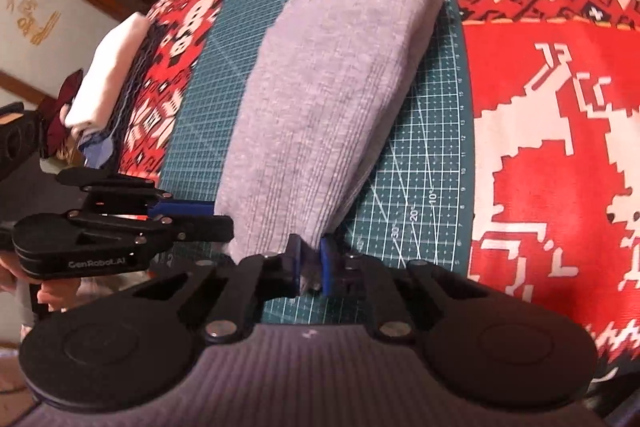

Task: Fold clothes

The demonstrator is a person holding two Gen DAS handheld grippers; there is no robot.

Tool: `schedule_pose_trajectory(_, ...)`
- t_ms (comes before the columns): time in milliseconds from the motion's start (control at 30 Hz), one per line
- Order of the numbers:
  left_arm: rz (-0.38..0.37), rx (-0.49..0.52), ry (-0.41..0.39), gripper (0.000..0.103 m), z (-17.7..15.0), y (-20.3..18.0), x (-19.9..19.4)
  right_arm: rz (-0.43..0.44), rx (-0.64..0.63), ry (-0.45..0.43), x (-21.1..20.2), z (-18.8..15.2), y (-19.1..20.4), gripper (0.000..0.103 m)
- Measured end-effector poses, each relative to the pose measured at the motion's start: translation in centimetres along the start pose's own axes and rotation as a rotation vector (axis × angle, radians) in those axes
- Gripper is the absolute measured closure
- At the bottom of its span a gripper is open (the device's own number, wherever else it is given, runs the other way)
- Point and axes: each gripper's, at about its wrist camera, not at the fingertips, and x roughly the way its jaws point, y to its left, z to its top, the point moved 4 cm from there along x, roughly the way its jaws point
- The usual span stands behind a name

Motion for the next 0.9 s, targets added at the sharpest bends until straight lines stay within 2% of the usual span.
schedule_pose_trajectory(233,-0.051,0.020,0.076,0.091,-3.9,-3.9,-0.1,-0.009,-0.050,0.065,-1.7,-3.9,-0.3,0.093)
schedule_pose_trajectory(367,-0.042,0.020,0.072,0.089,-4.1,-3.7,-0.6,0.006,-0.019,0.039,-3.0,-4.3,-1.1,0.086)
schedule_pose_trajectory(467,-0.018,0.019,0.025,0.088,-3.2,-3.0,-2.2,-0.021,-0.035,-0.033,-4.2,-2.7,-1.5,0.084)
schedule_pose_trajectory(633,0.037,-0.012,-0.083,0.077,-0.1,-0.8,-4.1,-0.097,-0.083,-0.173,-4.9,2.2,-1.5,0.076)
schedule_pose_trajectory(767,0.116,-0.053,-0.176,0.075,3.6,2.7,-3.9,-0.099,-0.066,-0.227,-4.7,6.0,-2.0,0.076)
schedule_pose_trajectory(867,0.140,-0.092,-0.192,0.072,6.3,5.5,-2.7,-0.107,-0.081,-0.245,-4.6,7.7,-2.0,0.076)
schedule_pose_trajectory(900,0.116,-0.127,-0.176,0.072,6.9,6.6,-2.1,-0.101,-0.078,-0.244,-4.4,8.1,-1.9,0.076)
